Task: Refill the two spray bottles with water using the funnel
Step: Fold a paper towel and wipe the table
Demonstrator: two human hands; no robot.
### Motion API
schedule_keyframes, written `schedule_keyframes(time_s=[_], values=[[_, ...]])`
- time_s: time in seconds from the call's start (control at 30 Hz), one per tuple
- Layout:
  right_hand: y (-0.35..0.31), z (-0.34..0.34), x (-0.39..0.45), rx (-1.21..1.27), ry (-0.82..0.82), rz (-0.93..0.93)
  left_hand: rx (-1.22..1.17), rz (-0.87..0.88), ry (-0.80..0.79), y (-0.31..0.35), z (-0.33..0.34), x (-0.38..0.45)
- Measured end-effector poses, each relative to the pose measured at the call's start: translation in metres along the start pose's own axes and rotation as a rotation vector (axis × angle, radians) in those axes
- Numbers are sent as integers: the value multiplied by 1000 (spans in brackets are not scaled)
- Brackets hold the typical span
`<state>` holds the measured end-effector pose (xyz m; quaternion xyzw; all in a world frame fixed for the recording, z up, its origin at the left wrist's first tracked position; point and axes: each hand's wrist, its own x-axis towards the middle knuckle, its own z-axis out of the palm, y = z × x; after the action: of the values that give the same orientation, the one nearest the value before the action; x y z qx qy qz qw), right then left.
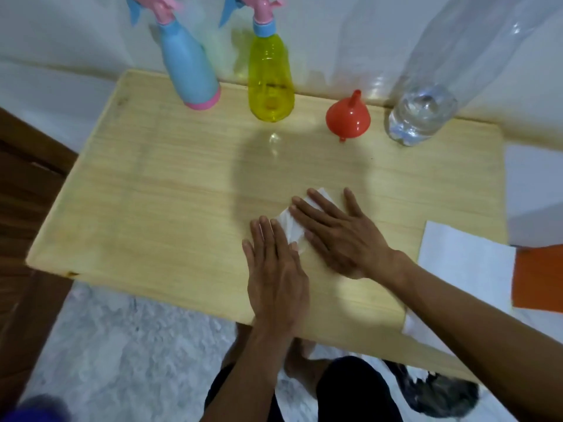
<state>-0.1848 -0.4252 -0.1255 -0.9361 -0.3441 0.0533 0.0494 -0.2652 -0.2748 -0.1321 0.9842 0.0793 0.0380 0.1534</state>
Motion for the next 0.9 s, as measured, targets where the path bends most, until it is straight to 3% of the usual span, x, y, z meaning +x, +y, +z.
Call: schedule_keyframes(time_s=[0.27, 0.57, 0.9], values=[[-3, -3, -71, 52, -4, 379, -7, 387, -90, 31, 12, -1], [-114, 18, -62, 205, 135, 955, 15, 830, -170, -31, -3, 35], [-219, 26, 32, 352, 151, 1074, 23, 1039, -212, -149, -35, 97]])
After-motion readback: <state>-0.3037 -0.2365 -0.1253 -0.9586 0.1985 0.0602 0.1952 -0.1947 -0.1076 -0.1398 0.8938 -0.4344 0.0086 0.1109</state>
